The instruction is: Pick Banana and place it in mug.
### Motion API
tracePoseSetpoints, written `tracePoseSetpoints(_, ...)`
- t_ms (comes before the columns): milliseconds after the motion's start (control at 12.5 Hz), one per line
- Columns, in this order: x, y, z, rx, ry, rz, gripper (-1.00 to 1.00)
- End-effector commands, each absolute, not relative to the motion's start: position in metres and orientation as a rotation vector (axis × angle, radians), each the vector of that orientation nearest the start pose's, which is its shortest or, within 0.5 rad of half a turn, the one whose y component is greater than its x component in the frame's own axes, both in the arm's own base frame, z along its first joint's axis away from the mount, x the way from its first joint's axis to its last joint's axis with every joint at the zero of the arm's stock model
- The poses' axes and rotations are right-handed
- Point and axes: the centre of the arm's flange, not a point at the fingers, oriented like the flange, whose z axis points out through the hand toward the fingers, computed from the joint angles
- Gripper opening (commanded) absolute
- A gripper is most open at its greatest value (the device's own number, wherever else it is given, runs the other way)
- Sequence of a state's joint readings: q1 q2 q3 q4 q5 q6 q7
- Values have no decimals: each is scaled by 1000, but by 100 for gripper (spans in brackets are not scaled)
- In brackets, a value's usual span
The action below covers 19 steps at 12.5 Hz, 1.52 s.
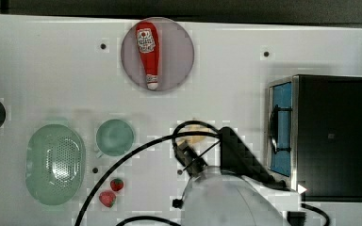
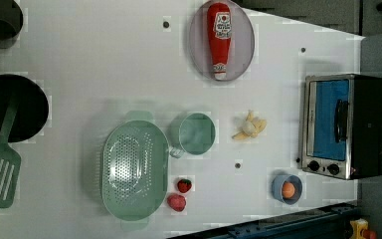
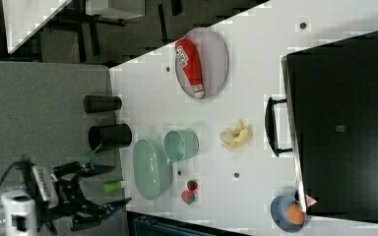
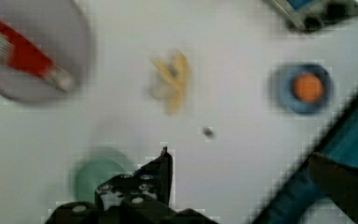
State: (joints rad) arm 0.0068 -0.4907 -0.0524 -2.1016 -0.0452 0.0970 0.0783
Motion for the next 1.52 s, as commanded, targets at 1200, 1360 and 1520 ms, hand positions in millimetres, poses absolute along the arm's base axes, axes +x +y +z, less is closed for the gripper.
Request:
tracePoseSetpoints(1200,469,-21,215,-2893,1324,32,100)
tracePoseSetpoints(1360,471,-19,193,-2886,1310,-8,100)
tracePoseSetpoints(1520,468,-18,173,-2890,1306,-2,100)
